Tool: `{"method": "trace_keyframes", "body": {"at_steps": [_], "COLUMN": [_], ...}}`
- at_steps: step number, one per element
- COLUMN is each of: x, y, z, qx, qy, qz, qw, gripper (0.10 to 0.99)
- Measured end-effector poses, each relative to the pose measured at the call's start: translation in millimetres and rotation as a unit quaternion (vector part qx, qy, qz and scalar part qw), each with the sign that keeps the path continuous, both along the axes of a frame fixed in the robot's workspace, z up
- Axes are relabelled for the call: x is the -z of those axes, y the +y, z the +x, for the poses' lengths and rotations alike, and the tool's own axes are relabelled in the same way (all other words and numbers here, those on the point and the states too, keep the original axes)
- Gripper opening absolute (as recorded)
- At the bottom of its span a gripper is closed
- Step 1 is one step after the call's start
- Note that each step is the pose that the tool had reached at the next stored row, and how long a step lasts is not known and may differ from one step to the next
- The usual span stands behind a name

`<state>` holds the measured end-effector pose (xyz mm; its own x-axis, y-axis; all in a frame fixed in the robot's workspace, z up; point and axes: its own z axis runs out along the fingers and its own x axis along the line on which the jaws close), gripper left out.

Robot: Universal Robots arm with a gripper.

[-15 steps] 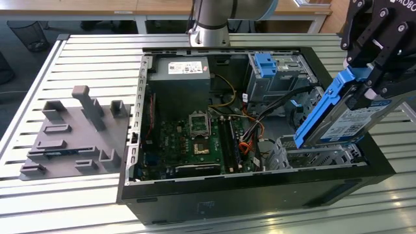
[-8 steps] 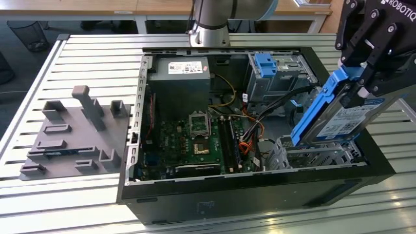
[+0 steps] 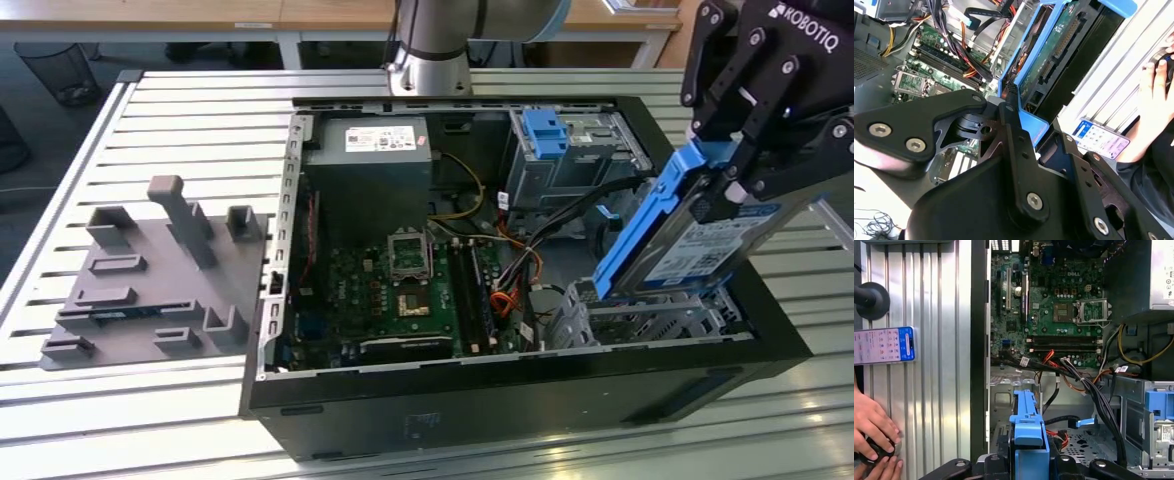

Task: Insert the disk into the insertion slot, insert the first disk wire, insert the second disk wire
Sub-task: 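Insert the disk into the insertion slot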

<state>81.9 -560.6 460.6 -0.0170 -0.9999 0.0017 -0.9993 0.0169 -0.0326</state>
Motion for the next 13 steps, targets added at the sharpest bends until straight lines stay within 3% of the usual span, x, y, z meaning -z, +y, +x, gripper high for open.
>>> {"method": "trace_keyframes", "body": {"at_steps": [13], "x": [11.4], "y": [3.5], "z": [-2.0], "qx": [0.000], "qy": [0.0000], "qz": [0.0001], "qw": [1.0000], "gripper": [0.365]}}
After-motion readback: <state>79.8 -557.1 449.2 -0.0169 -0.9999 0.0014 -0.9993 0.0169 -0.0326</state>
